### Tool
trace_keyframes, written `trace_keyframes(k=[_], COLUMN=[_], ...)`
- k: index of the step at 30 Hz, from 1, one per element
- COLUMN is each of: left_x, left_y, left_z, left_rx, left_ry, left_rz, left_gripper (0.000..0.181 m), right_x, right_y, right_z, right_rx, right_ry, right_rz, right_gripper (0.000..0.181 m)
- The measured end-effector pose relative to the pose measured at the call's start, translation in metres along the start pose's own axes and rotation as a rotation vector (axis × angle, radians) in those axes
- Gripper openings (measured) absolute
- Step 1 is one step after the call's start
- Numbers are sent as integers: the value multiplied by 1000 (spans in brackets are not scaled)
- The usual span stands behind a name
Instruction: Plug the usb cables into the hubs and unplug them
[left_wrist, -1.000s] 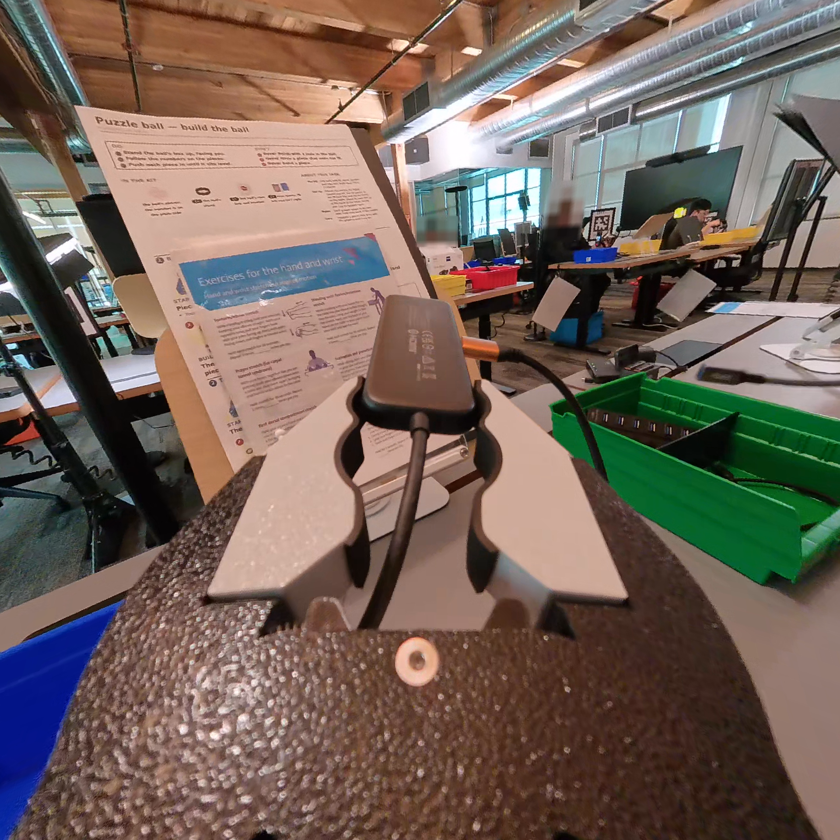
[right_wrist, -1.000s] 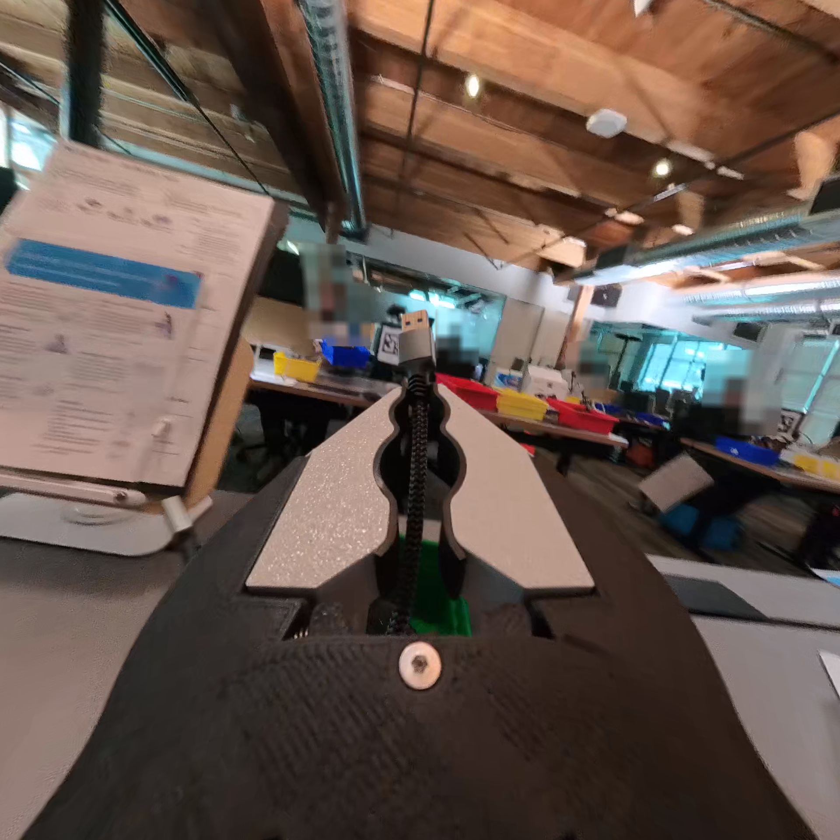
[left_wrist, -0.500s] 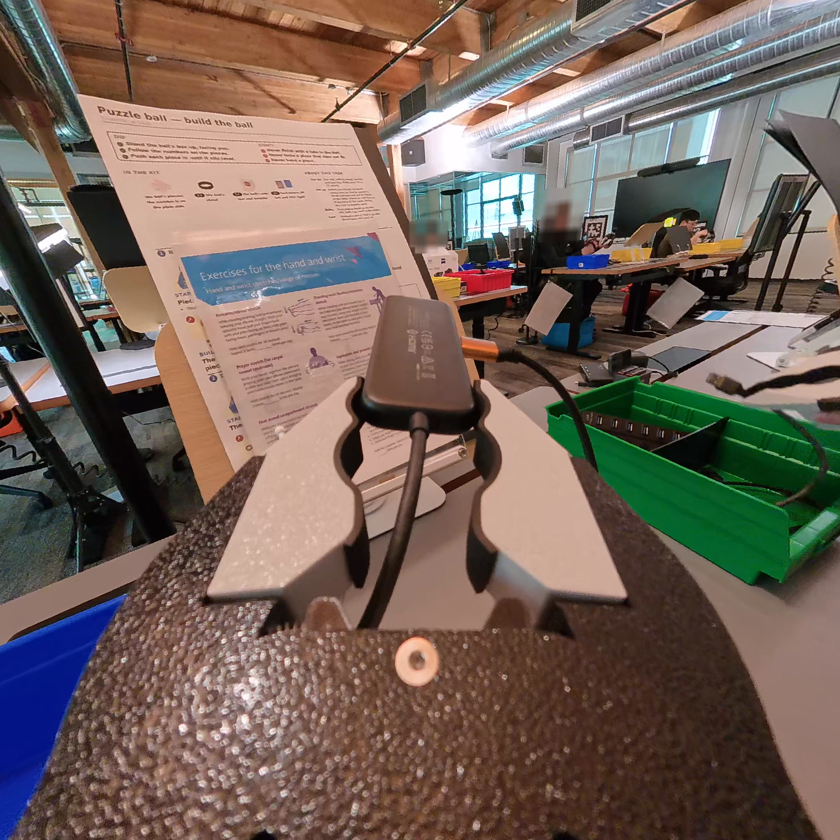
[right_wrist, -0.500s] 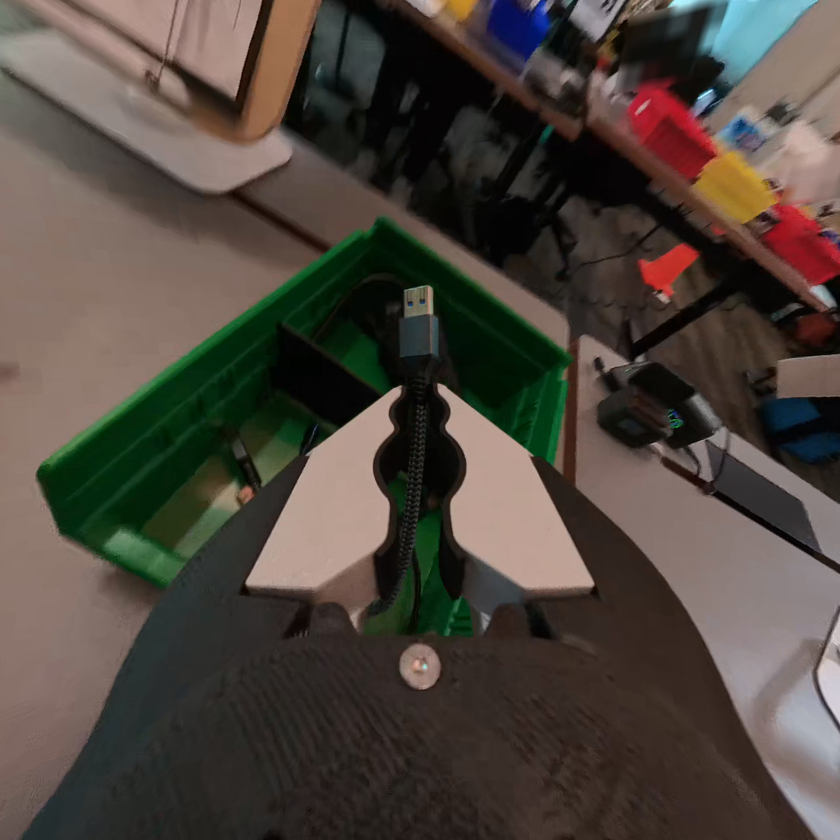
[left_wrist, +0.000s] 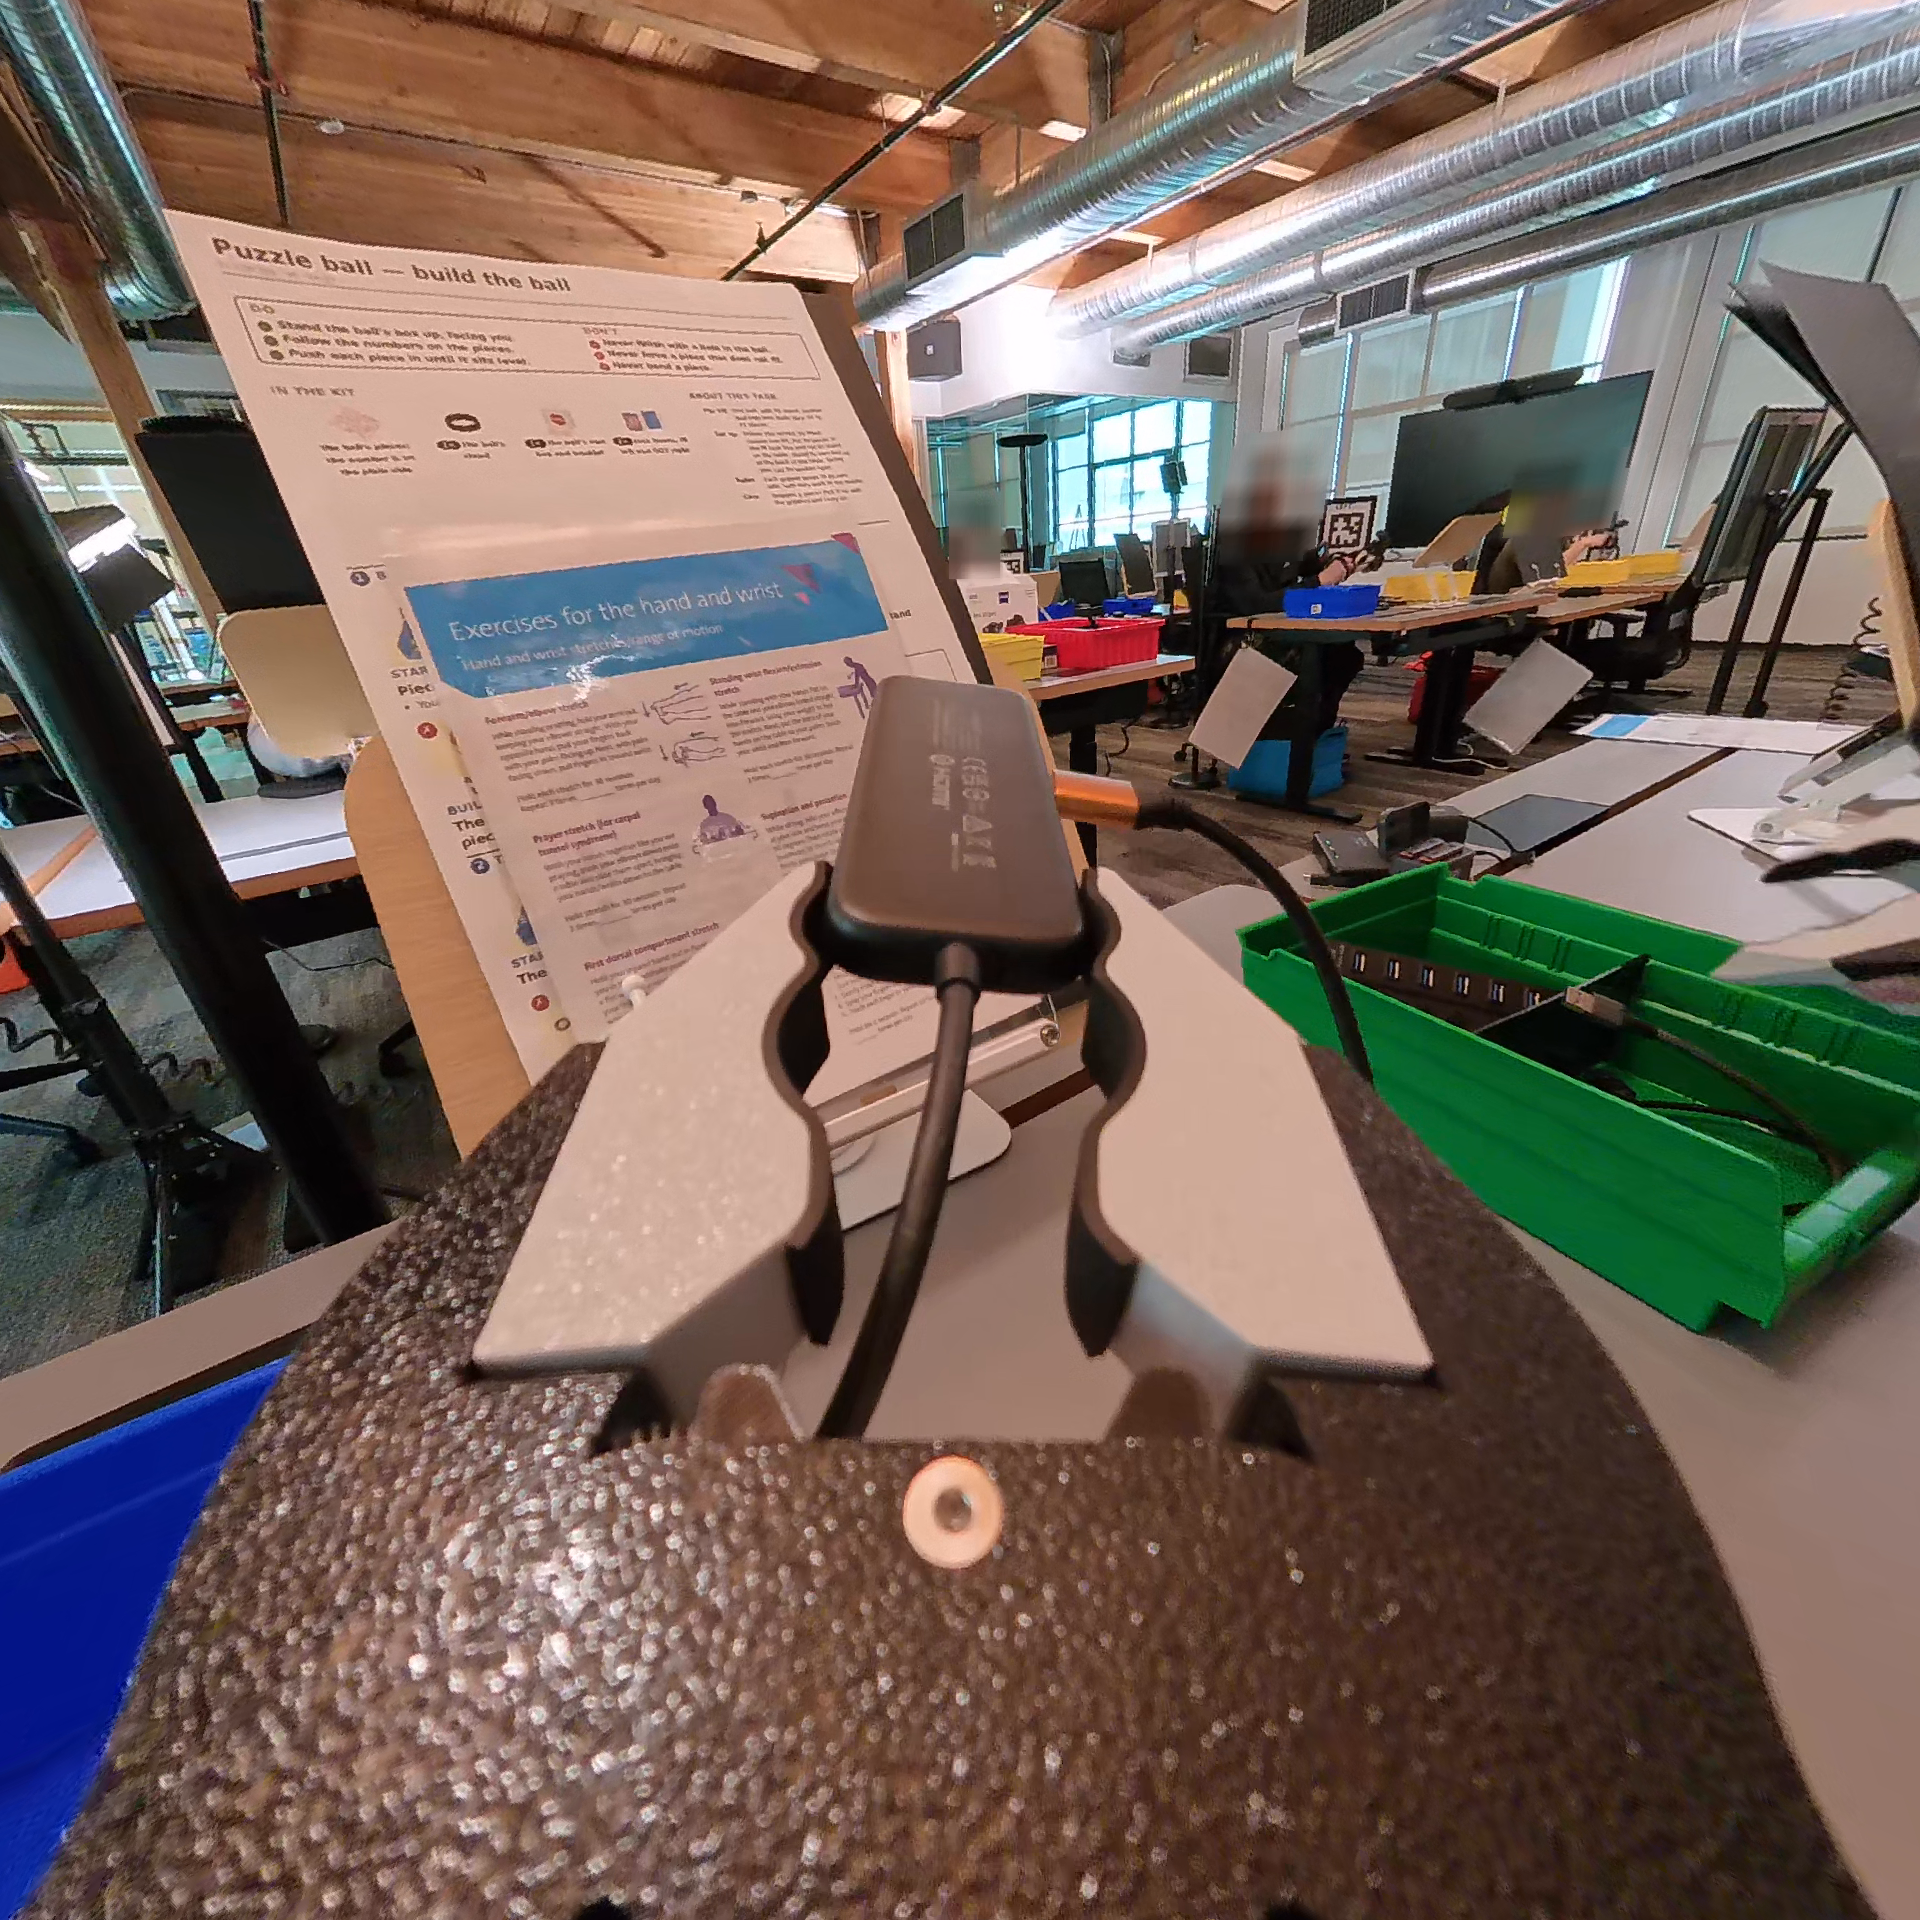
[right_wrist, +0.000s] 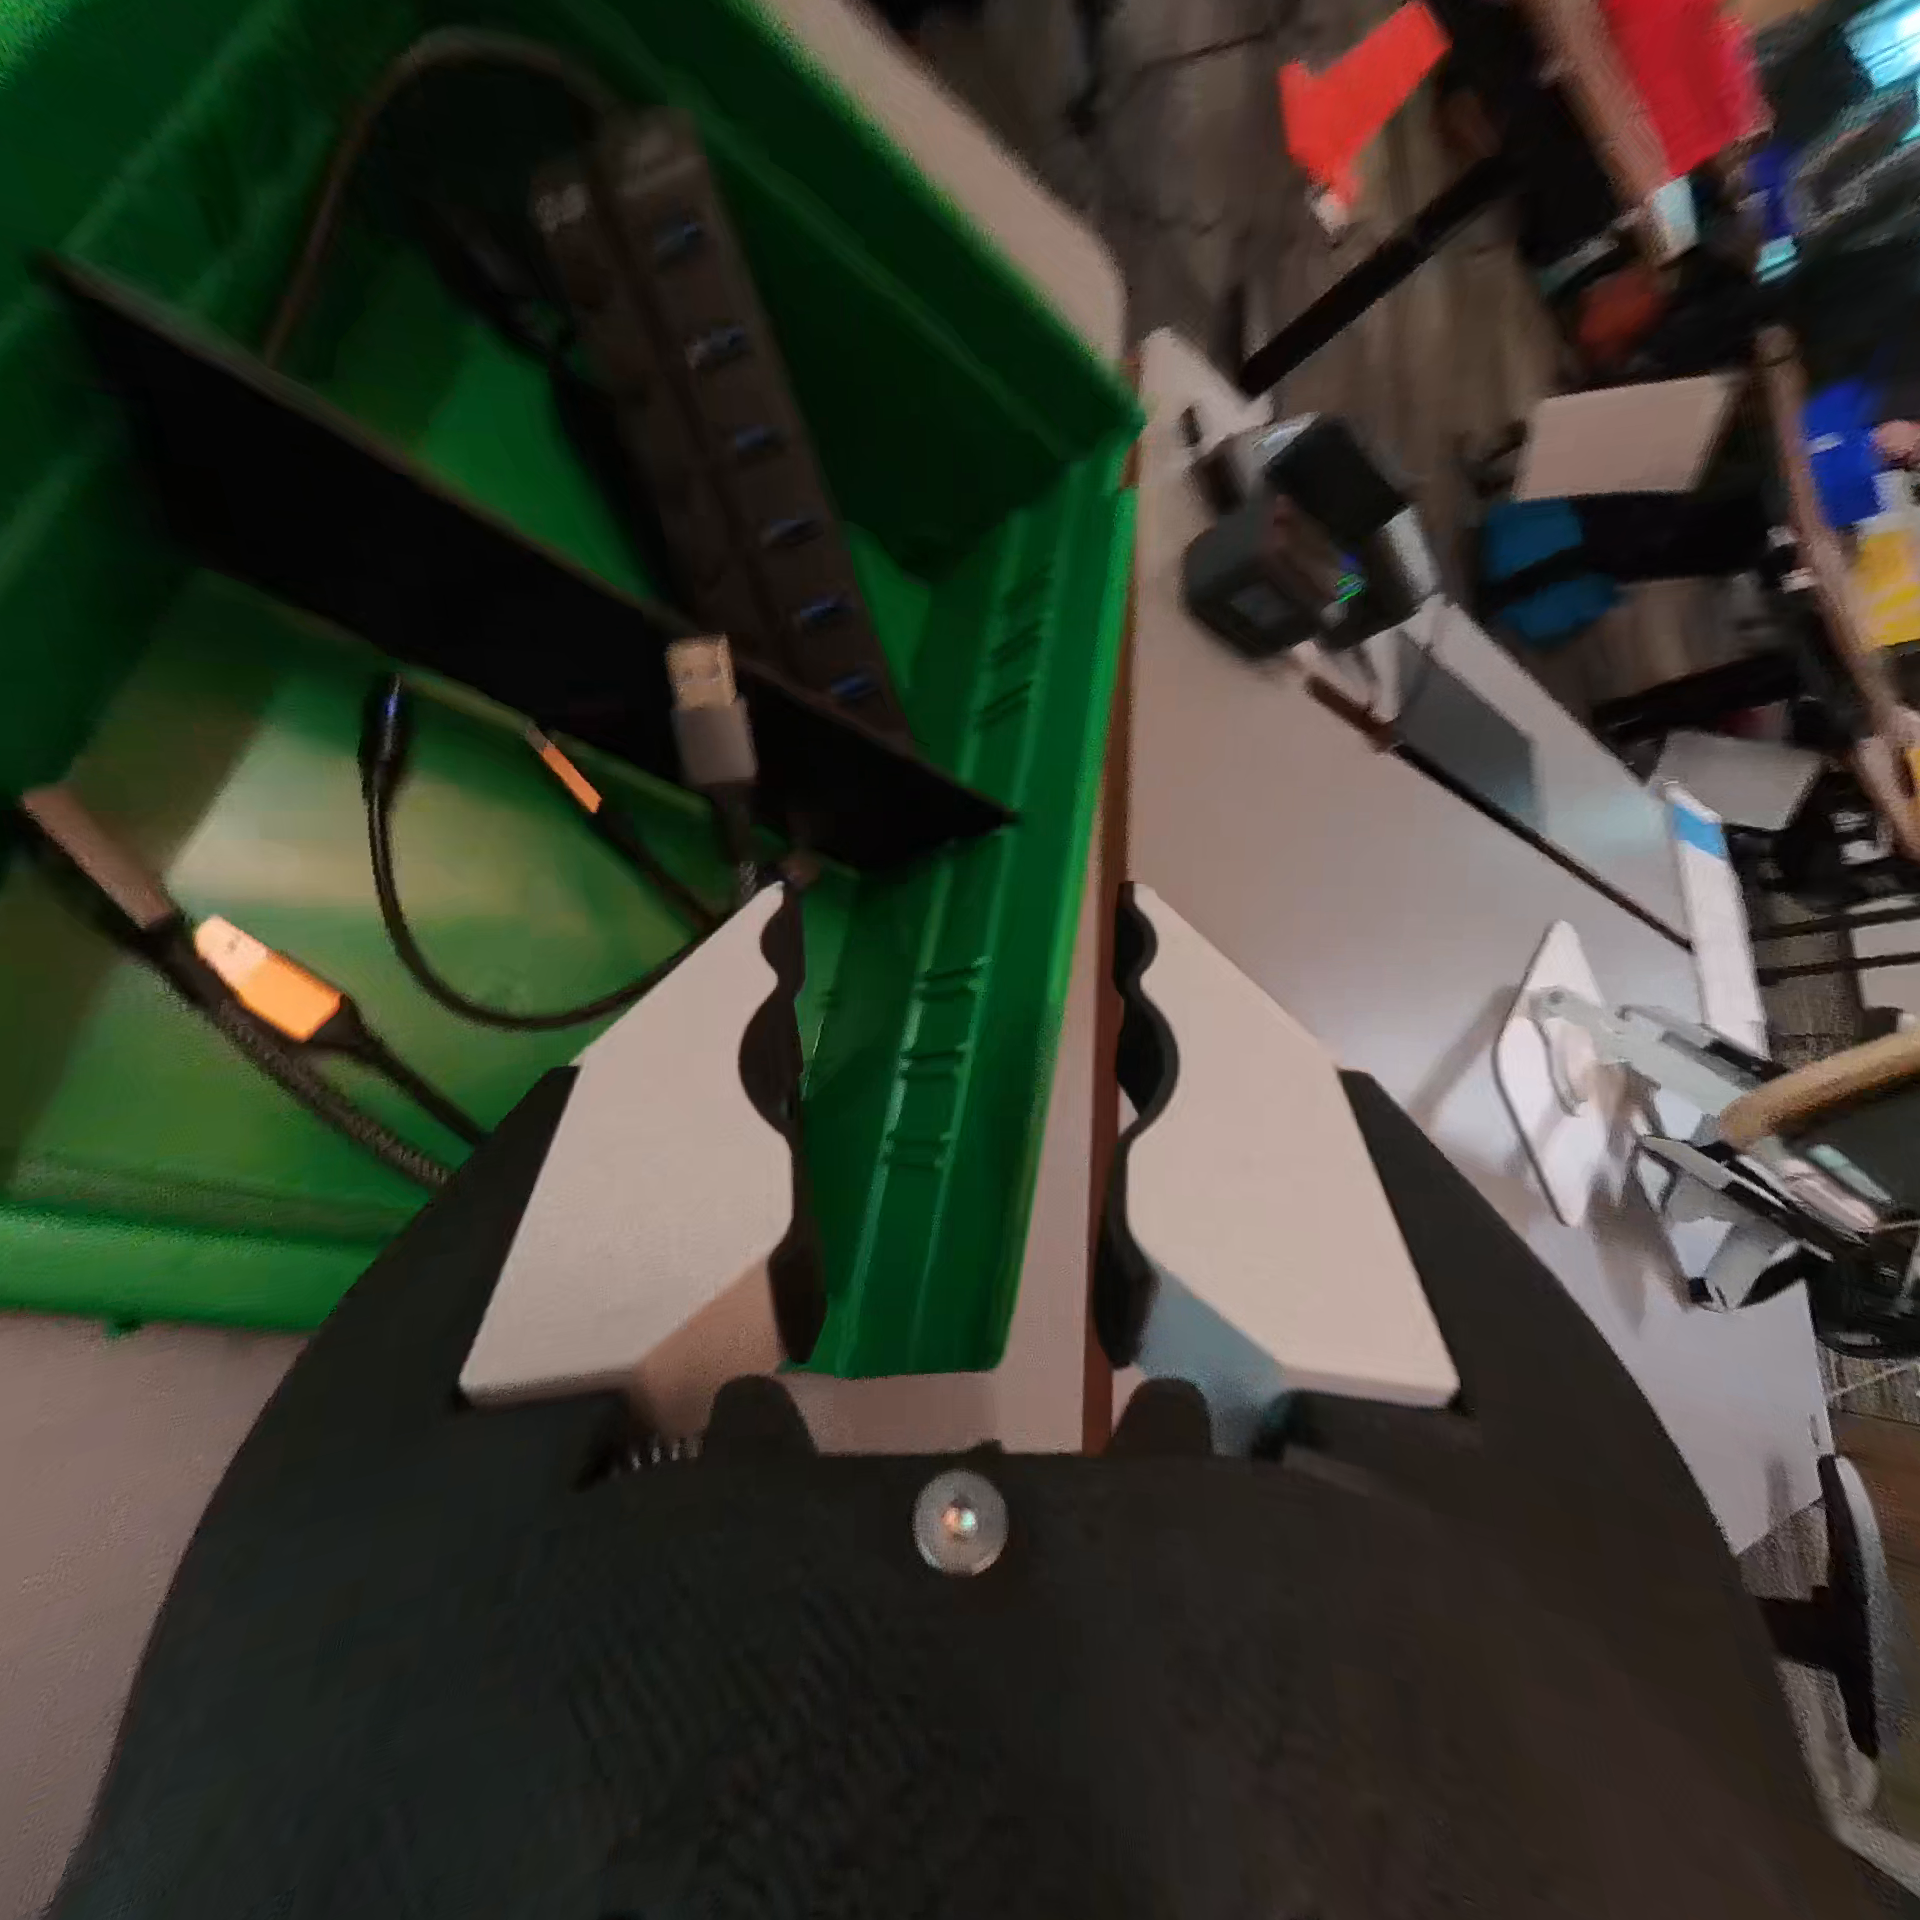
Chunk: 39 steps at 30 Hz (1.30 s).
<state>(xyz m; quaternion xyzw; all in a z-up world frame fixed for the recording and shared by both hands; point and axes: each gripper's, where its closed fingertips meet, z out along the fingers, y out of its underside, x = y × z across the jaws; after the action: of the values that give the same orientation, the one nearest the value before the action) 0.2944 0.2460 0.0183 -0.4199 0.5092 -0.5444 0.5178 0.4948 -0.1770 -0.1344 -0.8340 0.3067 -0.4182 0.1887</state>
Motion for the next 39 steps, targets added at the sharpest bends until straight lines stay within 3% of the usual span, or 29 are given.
trace_keyframes(k=[2, 4, 7, 10, 12, 18, 21, 27, 39], left_x=[3, 8, 15, 24, 31, 46, 52, 51, 49], left_y=[-1, -1, 3, 6, 10, 22, 23, 22, 25], left_z=[0, 1, 5, 8, 11, 17, 20, 20, 22], left_rx=[9, 10, -11, -28, -50, -127, -130, -127, -120], left_ry=[15, 36, 45, 64, 76, 78, 91, 88, 76], left_rz=[-8, -10, 4, 7, 2, 39, 42, 30, -11], left_gripper=[45, 45, 45, 45, 45, 45, 45, 45, 45], right_x=[-6, -35, -85, -131, -166, -221, -230, -230, -236], right_y=[-38, -97, -184, -235, -251, -266, -269, -271, -274], right_z=[-17, -50, -132, -202, -216, -204, -196, -195, -189], right_rx=[178, 468, 941, 1246, 1270, 1199, 1171, 1168, 1163], right_ry=[-31, -201, -495, -740, -853, -889, -902, -976, -899], right_rz=[45, 102, 163, 242, 252, 226, 275, 364, 351], right_gripper=[63, 65, 68, 64, 63, 55, 49, 17, 14])
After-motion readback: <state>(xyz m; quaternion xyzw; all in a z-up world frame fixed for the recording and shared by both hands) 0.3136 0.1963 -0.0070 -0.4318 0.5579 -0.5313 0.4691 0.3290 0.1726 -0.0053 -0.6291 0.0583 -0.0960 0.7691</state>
